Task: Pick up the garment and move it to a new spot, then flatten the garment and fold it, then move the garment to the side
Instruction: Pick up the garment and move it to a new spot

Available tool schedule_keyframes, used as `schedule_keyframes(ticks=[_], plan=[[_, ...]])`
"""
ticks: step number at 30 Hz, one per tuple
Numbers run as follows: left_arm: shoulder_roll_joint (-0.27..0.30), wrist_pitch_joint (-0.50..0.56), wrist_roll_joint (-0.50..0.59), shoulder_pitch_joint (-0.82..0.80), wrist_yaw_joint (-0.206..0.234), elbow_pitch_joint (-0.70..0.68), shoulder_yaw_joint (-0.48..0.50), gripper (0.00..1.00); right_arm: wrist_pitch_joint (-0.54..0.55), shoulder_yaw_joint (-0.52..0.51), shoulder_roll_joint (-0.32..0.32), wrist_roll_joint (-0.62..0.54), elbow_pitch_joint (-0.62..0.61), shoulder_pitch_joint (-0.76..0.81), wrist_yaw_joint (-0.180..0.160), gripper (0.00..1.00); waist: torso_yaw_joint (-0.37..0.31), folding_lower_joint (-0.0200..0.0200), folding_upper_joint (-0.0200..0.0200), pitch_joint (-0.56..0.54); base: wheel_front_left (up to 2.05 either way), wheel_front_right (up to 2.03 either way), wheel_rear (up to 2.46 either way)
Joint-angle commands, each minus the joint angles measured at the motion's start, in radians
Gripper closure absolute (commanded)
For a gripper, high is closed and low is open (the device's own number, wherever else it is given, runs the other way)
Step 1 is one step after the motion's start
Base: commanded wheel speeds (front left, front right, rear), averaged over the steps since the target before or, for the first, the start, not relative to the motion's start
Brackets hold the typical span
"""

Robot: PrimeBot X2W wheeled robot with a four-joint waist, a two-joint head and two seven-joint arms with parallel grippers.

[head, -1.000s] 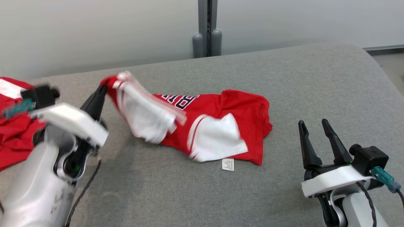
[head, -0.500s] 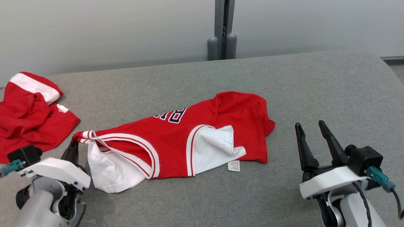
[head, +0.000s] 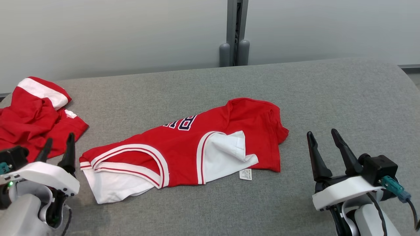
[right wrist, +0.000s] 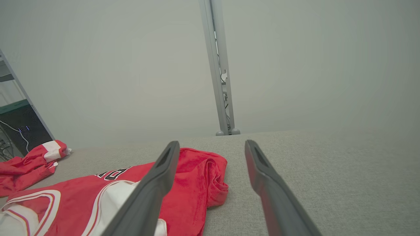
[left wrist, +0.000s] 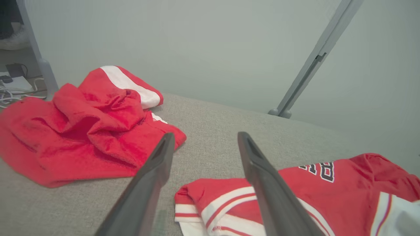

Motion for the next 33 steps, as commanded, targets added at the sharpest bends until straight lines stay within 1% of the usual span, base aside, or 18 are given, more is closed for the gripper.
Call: schedule_keyframes(ticks=[1, 4, 6, 9, 11, 13, 18, 21, 24, 30, 33], plan=[[0.011, -0.006, 0.018, 0.012, 0.012, -0.024, 0.01, 0.0, -0.004, -0.005, -0.009, 0.001, -0.002, 0.0, 0.002, 0.0, 0.004, 0.0, -0.0001, 0.001, 0.0, 0.0, 0.0], [0.022, -0.005, 0.083, 0.061, 0.055, -0.157, 0.043, 0.0, -0.004, -0.016, -0.016, -0.001, -0.015, 0.009, 0.002, 0.0, 0.021, 0.0, -0.0001, 0.003, 0.0, 0.0, 0.0], [0.027, -0.005, 0.132, 0.1, 0.094, -0.261, 0.071, 0.0, -0.004, -0.024, -0.02, -0.003, -0.024, 0.018, 0.002, 0.0, 0.034, 0.0, -0.0001, 0.007, 0.0, 0.0, 0.0], [0.019, -0.005, 0.194, 0.181, 0.144, -0.41, 0.104, 0.0, -0.004, -0.037, -0.024, -0.007, -0.03, 0.028, 0.002, 0.0, 0.047, 0.0, -0.0001, 0.012, 0.0, 0.0, 0.0], [0.005, -0.005, 0.229, 0.231, 0.173, -0.495, 0.121, 0.0, -0.004, -0.044, -0.026, -0.011, -0.039, 0.037, 0.002, 0.0, 0.055, 0.0, -0.0001, 0.012, 0.0, 0.0, 0.0], [-0.017, -0.005, 0.247, 0.276, 0.19, -0.567, 0.14, 0.0, -0.004, -0.05, -0.026, -0.019, -0.052, 0.052, 0.002, 0.0, 0.064, 0.0, -0.0001, 0.012, 0.0, 0.0, 0.0], [-0.069, -0.005, 0.319, 0.386, 0.228, -0.679, 0.181, 0.0, -0.004, -0.073, -0.021, -0.023, -0.088, 0.084, 0.002, 0.0, 0.066, 0.0, -0.0001, 0.011, 0.0, 0.0, 0.0], [-0.104, -0.005, 0.351, 0.431, 0.239, -0.705, 0.187, 0.0, -0.004, -0.08, -0.013, -0.026, -0.097, 0.096, 0.002, 0.0, 0.065, 0.0, -0.0001, 0.011, 0.0, 0.0, 0.0], [-0.13, -0.005, 0.373, 0.452, 0.235, -0.713, 0.184, 0.0, -0.004, -0.079, -0.009, -0.029, -0.098, 0.105, 0.002, 0.0, 0.062, 0.0, -0.0001, 0.01, 0.0, 0.0, 0.0], [-0.139, -0.005, 0.39, 0.455, 0.219, -0.701, 0.192, 0.0, -0.004, -0.063, -0.005, -0.029, -0.084, 0.091, 0.002, 0.0, 0.055, 0.0, -0.0001, -0.001, 0.0, 0.0, 0.0], [-0.141, -0.005, 0.395, 0.457, 0.217, -0.698, 0.194, 0.0, -0.004, -0.03, -0.005, -0.012, -0.073, 0.086, 0.002, 0.0, 0.054, 0.0, -0.0001, -0.005, 0.0, 0.0, 0.0]])
